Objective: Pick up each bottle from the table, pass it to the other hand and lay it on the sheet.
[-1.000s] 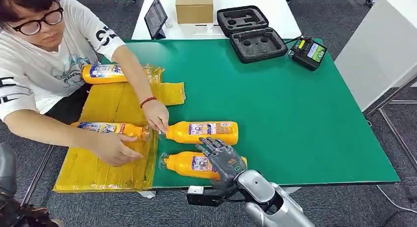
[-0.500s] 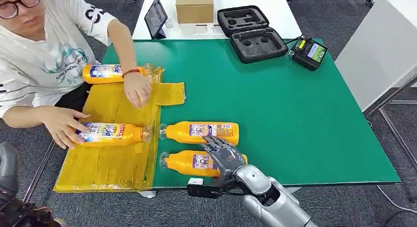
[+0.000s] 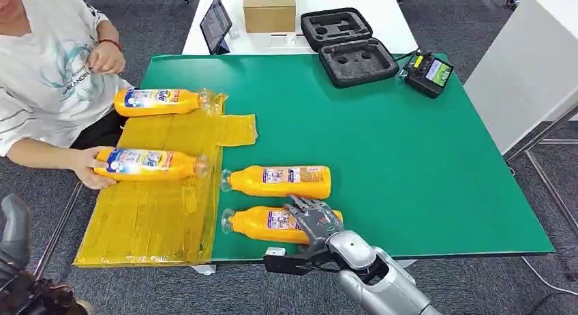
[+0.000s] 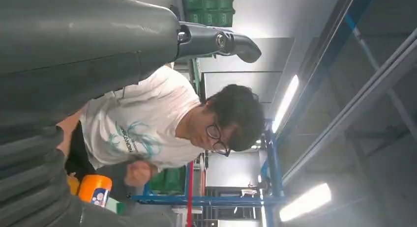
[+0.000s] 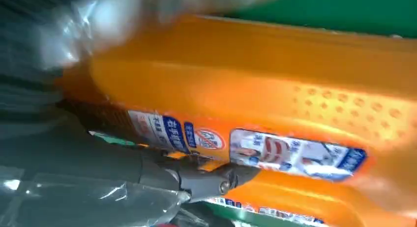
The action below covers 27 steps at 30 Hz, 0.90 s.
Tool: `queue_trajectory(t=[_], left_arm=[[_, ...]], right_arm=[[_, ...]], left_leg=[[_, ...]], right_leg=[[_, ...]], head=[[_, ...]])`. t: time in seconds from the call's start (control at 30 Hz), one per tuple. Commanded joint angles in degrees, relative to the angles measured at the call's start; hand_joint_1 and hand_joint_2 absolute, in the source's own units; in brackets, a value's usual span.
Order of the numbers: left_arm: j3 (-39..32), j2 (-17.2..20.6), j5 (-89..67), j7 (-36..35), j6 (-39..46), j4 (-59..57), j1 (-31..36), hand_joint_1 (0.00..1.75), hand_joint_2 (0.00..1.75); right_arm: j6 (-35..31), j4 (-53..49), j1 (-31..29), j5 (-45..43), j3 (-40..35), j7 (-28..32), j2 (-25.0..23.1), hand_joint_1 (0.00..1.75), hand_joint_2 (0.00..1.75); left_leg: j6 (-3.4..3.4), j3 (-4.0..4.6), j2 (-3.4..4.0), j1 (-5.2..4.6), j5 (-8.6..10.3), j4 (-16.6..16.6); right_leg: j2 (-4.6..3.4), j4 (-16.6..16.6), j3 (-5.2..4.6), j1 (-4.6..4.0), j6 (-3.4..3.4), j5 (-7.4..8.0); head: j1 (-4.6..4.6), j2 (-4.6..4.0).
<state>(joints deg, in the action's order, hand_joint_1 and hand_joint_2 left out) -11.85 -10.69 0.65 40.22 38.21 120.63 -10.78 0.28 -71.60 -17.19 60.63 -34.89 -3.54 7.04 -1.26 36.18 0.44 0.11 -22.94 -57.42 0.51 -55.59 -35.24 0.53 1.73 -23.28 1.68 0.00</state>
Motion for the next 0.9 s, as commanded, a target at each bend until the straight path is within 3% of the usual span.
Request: queue_trajectory(t=[0.03, 0.4, 0.47, 0.5, 0.53, 0.73, 0.9], left_arm=[[-0.8, 0.1, 0.4, -0.2, -0.5, -3.7, 1.5, 0.00, 1.75], [-0.7, 0.1, 0.3, -0.2, -1.1, -4.6, 2.1, 0.00, 1.75], [-0.2, -0.2, 0.3, -0.2, -1.7, -5.8, 2.1, 0.00, 1.75], [-0.1, -0.3, 0.3, -0.2, -1.7, -5.9, 2.1, 0.00, 1.75], [-0.1, -0.9, 1.0, -0.2, -2.5, -6.8, 1.9, 0.00, 1.75], [-3.4, -3.9, 4.3, -0.2, -8.6, -11.2, 2.0, 0.00, 1.75], [-6.8, -5.3, 12.7, -0.2, -17.4, -20.6, 3.9, 0.00, 1.75]], right_arm=[[1.8, 3.9, -0.4, -0.6, -1.6, -0.1, 1.4, 1.75, 1.75], [2.5, 4.2, -0.1, -2.5, -1.8, 1.7, 1.7, 1.75, 1.75], [-4.5, 0.4, 2.1, -10.9, 2.6, 9.5, -1.1, 1.75, 1.75], [-4.9, -0.4, 2.2, -11.7, 3.1, 9.9, -1.6, 1.75, 1.75], [-10.0, -3.9, 3.6, -19.1, 6.9, 16.9, -4.1, 1.75, 1.75], [-14.3, -6.4, 4.8, -26.1, 11.5, 23.7, -6.9, 1.75, 1.75], [-23.4, -4.2, 4.8, -35.6, 16.4, 33.2, -11.6, 1.75, 1.75]], left_leg=[[0.05, -0.27, -0.09, 0.02, -0.06, 0.1], [0.06, -0.34, -0.13, 0.03, -0.06, 0.1], [0.07, -0.40, -0.16, 0.04, -0.08, 0.1], [0.05, -0.25, -0.15, 0.01, -0.03, 0.1], [0.08, -0.41, -0.19, 0.04, -0.10, 0.1], [0.03, -0.21, -0.04, -0.02, -0.10, 0.0], [0.02, -0.34, -0.02, -0.02, -0.07, 0.1]], right_leg=[[0.04, 0.1, 0.29, -0.01, -0.04, -0.08], [0.08, 0.1, 0.37, -0.01, -0.05, -0.09], [0.10, 0.1, 0.43, -0.01, -0.06, -0.12], [0.10, 0.1, 0.27, 0.01, -0.04, -0.07], [0.12, 0.1, 0.44, -0.01, -0.07, -0.15], [0.00, 0.0, 0.17, 0.03, -0.05, -0.07], [-0.03, 0.1, 0.30, 0.02, -0.03, -0.09]], head=[[0.00, 0.00], [0.00, 0.00], [0.00, 0.00], [0.00, 0.00], [0.00, 0.00], [0.02, 0.00], [-0.02, 0.00]])
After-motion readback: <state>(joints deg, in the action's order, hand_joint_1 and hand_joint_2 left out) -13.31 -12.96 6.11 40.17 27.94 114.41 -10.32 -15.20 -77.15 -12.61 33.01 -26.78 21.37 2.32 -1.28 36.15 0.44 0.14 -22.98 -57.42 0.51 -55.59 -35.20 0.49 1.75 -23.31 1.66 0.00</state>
